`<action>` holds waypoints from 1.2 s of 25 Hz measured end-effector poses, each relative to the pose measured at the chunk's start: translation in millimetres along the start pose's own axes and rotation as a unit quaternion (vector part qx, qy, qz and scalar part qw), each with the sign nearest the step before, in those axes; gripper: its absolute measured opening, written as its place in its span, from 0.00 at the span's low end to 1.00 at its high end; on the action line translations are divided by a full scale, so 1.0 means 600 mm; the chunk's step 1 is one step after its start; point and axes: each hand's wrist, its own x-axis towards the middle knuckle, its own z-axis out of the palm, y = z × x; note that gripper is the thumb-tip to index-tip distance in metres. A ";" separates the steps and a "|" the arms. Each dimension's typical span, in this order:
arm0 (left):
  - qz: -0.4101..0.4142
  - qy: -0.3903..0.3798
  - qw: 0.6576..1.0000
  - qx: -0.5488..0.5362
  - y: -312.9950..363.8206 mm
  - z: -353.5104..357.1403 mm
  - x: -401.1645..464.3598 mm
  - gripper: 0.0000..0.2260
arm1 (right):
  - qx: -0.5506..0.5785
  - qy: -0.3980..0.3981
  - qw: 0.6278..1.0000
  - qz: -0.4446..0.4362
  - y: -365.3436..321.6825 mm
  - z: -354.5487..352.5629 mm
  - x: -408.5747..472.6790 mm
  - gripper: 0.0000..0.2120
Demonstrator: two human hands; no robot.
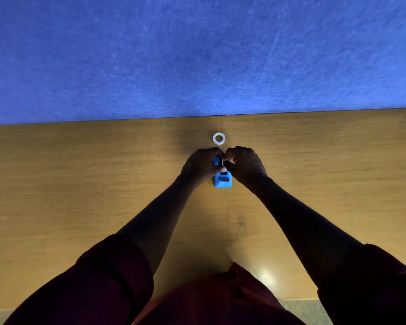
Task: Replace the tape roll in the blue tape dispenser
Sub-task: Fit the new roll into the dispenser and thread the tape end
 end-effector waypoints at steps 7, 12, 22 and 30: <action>0.026 0.009 0.999 0.034 0.001 0.001 -0.006 0.20 | -0.034 -0.011 0.999 -0.004 0.001 -0.005 0.002 0.05; 0.027 0.025 0.998 0.050 0.001 0.002 -0.006 0.18 | -0.040 -0.008 0.999 -0.009 0.000 -0.006 0.002 0.06; 0.035 0.012 0.997 0.073 -0.002 0.001 -0.003 0.21 | -0.041 -0.002 0.999 -0.022 -0.002 -0.006 0.003 0.05; 0.037 0.016 0.996 0.083 -0.007 0.006 0.004 0.15 | -0.048 -0.005 0.998 -0.034 0.000 -0.004 0.007 0.06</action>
